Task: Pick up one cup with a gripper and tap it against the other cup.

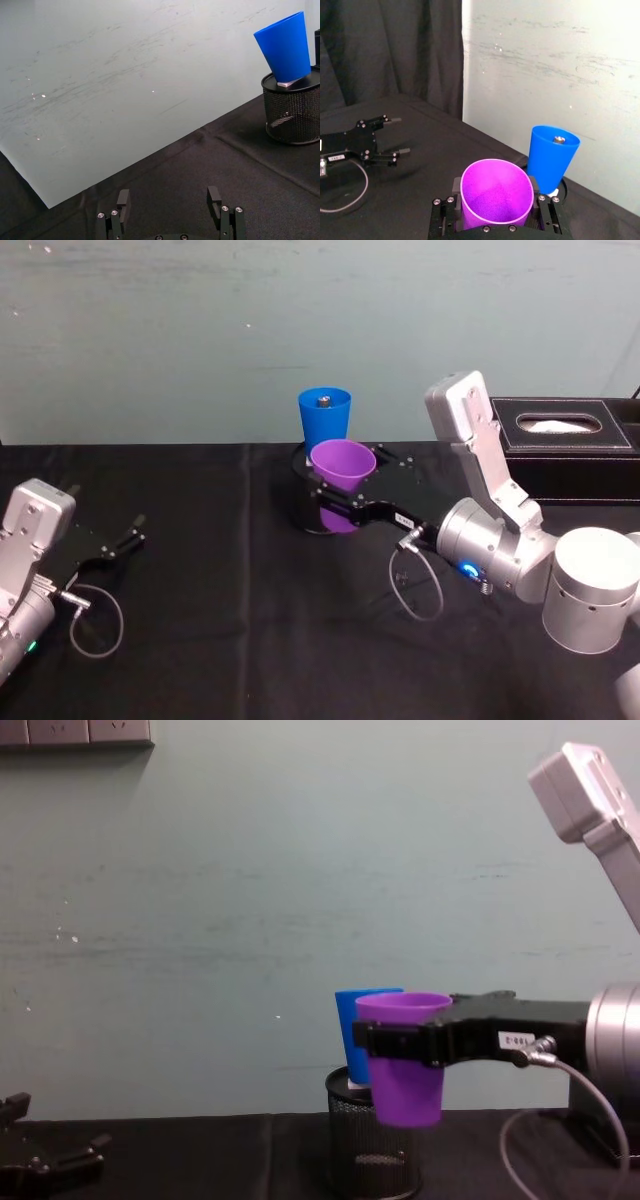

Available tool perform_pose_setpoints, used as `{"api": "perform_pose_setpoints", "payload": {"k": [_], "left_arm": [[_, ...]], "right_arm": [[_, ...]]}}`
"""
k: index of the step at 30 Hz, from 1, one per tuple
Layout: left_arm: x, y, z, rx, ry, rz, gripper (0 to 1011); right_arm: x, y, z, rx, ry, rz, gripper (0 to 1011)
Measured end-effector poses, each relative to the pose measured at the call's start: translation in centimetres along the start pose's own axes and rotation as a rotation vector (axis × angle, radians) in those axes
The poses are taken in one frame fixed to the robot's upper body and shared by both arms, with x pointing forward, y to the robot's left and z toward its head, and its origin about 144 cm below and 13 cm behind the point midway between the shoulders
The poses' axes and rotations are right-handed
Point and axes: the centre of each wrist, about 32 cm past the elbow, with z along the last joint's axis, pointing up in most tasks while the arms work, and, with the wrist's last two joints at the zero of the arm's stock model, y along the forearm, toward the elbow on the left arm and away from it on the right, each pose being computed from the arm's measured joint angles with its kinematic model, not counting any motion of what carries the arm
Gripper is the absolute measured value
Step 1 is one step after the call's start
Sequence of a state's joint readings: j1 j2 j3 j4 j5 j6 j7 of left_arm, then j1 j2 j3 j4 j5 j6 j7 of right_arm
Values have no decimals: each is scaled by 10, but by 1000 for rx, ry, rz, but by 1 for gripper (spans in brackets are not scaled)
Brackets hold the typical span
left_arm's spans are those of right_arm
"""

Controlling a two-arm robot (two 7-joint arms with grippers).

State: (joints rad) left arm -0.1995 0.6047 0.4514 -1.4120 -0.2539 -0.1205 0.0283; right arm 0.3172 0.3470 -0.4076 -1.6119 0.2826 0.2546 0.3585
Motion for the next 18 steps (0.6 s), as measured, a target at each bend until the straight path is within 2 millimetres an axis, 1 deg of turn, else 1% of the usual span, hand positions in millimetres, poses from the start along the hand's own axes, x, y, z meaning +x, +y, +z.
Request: {"api": "perform_pose_setpoints", "payload": {"k": [6, 18], "left_arm": [[0, 0, 0, 0, 0, 0, 1000], [0, 0, 0, 0, 0, 0, 1000]], "right_arm": [[-2, 1, 4, 9, -7, -2, 744], [-3, 1, 3, 11, -9, -10, 744]]}}
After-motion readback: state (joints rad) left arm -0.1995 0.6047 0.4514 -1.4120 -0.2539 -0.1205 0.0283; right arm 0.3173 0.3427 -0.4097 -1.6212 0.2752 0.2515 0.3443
